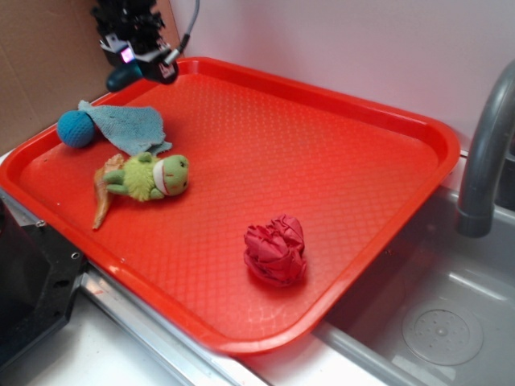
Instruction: Grab the plastic pickle.
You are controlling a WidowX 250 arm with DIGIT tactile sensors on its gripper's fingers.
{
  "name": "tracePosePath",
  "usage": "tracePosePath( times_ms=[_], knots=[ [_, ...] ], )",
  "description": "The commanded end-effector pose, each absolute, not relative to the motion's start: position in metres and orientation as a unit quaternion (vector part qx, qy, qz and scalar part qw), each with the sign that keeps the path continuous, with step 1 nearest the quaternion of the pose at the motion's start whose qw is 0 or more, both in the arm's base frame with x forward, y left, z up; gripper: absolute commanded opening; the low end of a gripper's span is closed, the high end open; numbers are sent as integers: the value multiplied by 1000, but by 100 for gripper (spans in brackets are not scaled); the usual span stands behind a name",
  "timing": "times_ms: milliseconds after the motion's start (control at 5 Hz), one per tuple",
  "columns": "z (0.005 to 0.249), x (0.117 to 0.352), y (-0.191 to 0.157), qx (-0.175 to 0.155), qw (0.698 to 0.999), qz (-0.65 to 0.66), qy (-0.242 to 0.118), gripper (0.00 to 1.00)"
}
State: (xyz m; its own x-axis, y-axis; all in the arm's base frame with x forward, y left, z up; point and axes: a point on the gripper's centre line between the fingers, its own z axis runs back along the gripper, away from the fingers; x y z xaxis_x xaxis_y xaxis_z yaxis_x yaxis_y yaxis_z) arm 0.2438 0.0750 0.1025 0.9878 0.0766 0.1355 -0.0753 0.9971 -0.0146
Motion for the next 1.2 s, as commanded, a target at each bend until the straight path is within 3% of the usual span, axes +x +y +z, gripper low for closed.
tracePosePath(
  times_ms=[0,200,400,600,1000],
  knots=[
    [150,198,12,-11,997,43,-65,0],
    [155,188,5,-20,997,32,-69,0],
    [167,194,7,-14,995,73,-68,0],
    [169,214,0,-31,997,66,-35,0],
    [208,206,-22,-34,994,68,-75,0]
  ],
)
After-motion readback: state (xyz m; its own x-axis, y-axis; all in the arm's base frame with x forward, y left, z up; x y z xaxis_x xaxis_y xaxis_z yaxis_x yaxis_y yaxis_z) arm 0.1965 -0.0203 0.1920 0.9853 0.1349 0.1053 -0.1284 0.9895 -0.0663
